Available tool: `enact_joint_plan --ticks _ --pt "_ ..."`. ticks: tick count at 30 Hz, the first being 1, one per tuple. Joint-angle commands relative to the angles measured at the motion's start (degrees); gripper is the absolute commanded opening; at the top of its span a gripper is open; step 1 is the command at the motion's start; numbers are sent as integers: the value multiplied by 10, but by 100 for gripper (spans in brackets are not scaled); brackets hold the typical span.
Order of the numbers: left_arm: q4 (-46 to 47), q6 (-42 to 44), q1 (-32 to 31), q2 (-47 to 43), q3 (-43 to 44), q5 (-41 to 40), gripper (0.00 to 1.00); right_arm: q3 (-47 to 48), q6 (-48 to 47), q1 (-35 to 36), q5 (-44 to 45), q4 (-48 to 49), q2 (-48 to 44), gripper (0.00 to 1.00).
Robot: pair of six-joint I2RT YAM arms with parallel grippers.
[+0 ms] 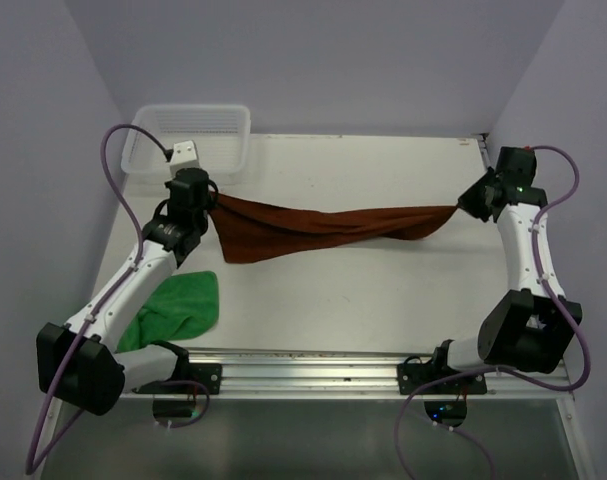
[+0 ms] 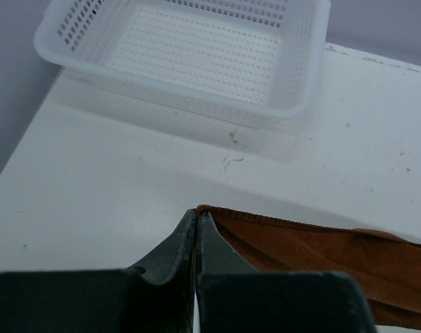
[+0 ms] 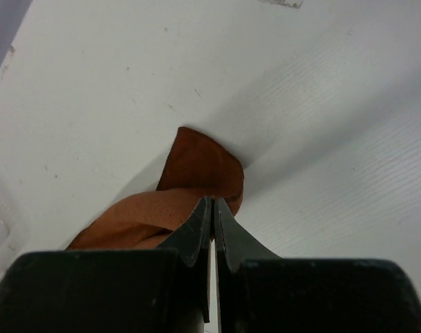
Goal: Roll the towels
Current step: Flatten the towel
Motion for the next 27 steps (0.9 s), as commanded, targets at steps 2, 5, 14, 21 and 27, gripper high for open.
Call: enact_joint_plan --ticks 2,5,14,21,27 --pt "40 20 4 46 -8 68 0 -38 -4 0 -13 11 -21 0" --pt "58 17 4 78 0 82 0 -49 -10 -1 -5 11 -18 0" --pt "87 46 4 140 24 100 78 -43 -14 -1 8 12 -4 0" --pt "23 48 0 106 24 89 81 -20 -22 -1 12 6 11 0" --pt "11 47 -95 56 -75 125 61 -32 -27 -1 10 17 5 0"
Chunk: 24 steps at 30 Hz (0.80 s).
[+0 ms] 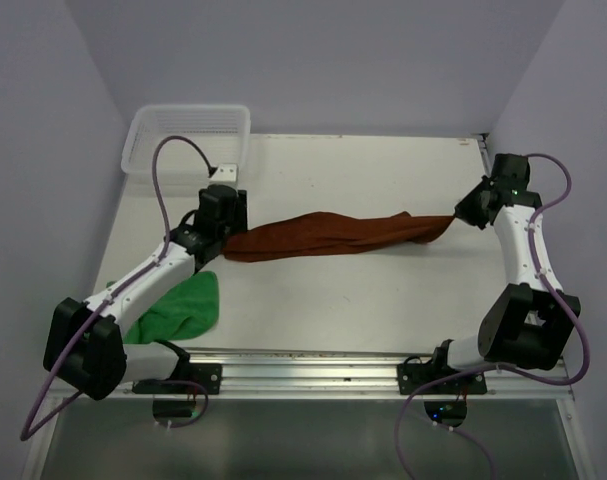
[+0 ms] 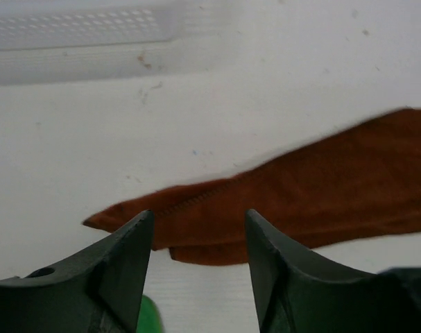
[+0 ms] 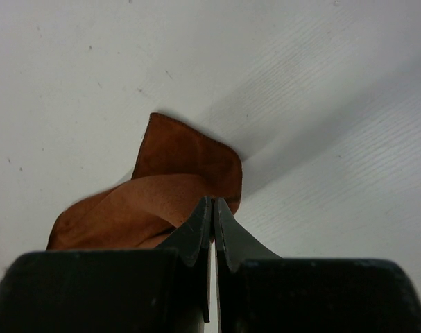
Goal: Roll the towels
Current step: Flatten the towel
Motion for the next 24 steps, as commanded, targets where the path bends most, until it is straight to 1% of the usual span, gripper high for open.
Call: enact_joint_plan --ticks 1,2,4,5,7,8,11,14,15,18,21,24 --pt "-14 6 -88 -18 -48 23 58 15 -13 -1 1 19 -3 0" --pt "-18 -1 -100 -17 -64 25 53 12 -13 -1 -2 22 -2 0" --pt "-28 -8 -116 3 -74 36 49 8 -12 -1 -8 27 -2 0" --pt "-49 -16 -117 11 -76 36 47 5 -12 -1 -9 28 -1 0" --pt "-62 -16 -117 30 -77 22 42 1 -14 -2 -10 33 1 0" --pt "-69 -16 -117 33 -79 13 41 0 -14 -2 -11 34 3 0" --pt "-71 -6 -117 46 -74 -2 42 -11 -13 -5 -19 42 4 0" --pt "-70 2 -117 77 -65 -3 47 -19 -12 -7 -23 51 5 0" --pt "-71 3 -117 95 -62 -10 47 -21 -12 -7 -23 51 6 0" --pt "-69 1 -117 109 -64 -35 48 -23 -13 -9 -26 53 9 0" --pt "-60 6 -117 118 -65 -30 50 -23 -13 -10 -31 55 13 0" --pt "-62 5 -117 134 -60 -52 51 -25 -13 -10 -32 59 14 0"
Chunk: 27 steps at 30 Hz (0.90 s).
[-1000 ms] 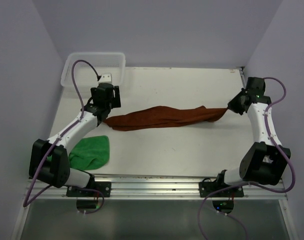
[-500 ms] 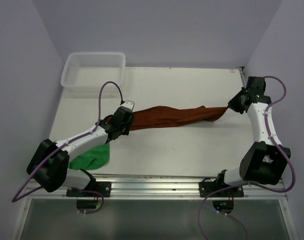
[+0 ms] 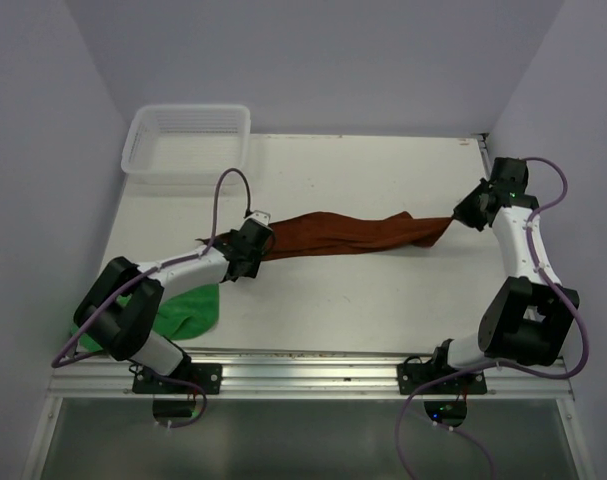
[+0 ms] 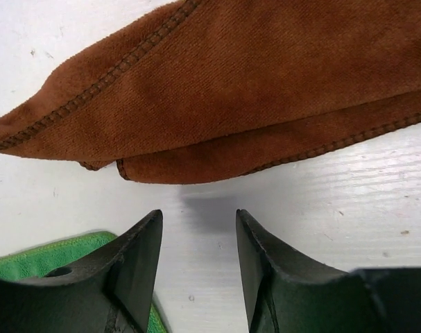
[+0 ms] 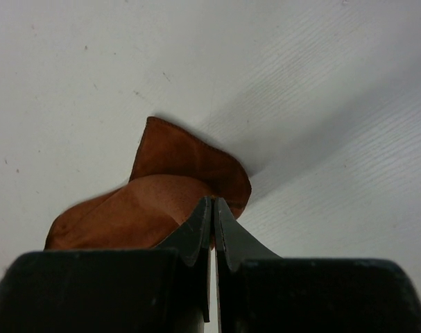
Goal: Roll the towels
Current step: Flatten the towel
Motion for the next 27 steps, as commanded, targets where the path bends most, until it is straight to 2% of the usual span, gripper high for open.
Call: enact_joint_plan --ticks 1,9,19,27 --pt "6 9 2 14 20 -39 51 -2 -10 -3 -15 21 2 0" --pt "20 25 2 55 46 -78 52 0 -11 -4 -14 21 3 0" --pt "44 37 4 101 60 -74 51 -1 -15 -8 -10 18 3 0" --pt "54 42 14 103 56 -38 43 10 -15 -9 -9 11 3 0"
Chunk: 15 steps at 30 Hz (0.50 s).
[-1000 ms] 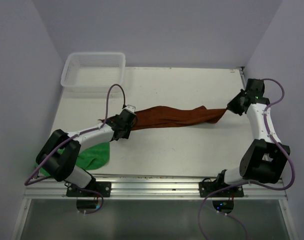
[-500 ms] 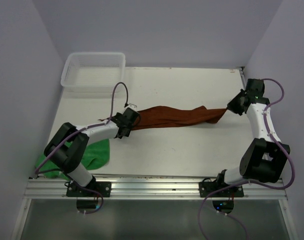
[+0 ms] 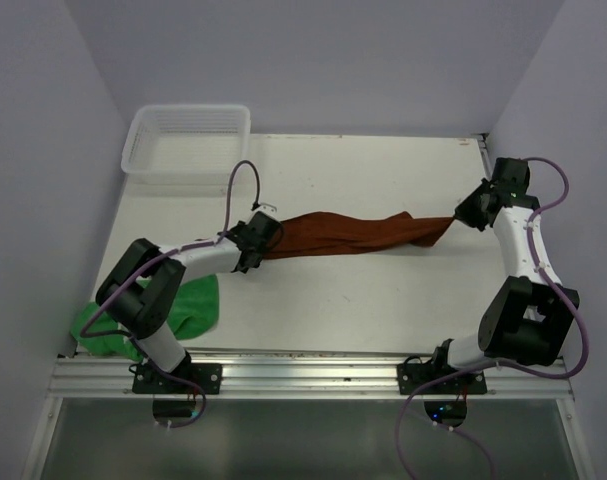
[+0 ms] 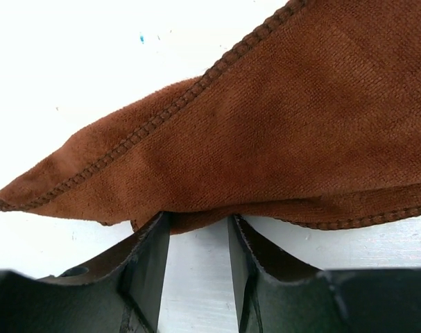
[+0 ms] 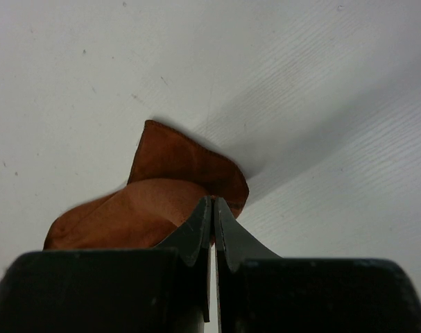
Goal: Roll the towels
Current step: Flatten the towel
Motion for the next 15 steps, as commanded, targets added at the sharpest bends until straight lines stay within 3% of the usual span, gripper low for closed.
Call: enact_joint_plan --ticks 1,3,4,7,9,10,15 --pt "14 13 11 12 5 28 42 12 -10 -4 -10 6 -1 0" --pt "13 14 21 22 9 38 38 11 -11 -4 -10 5 -2 0" --pt "8 15 23 25 14 42 28 11 -11 -4 -10 4 -3 0" --pt "0 15 25 30 19 40 11 12 -13 -5 -9 -1 -6 0" --pt "-2 14 25 24 22 35 8 12 -12 -5 -9 -1 -8 0" --pt "-6 11 26 23 23 31 1 12 -12 -5 -10 -1 -8 0" --pt "-29 -6 25 -23 36 21 0 14 -9 -5 -9 -8 -20 0"
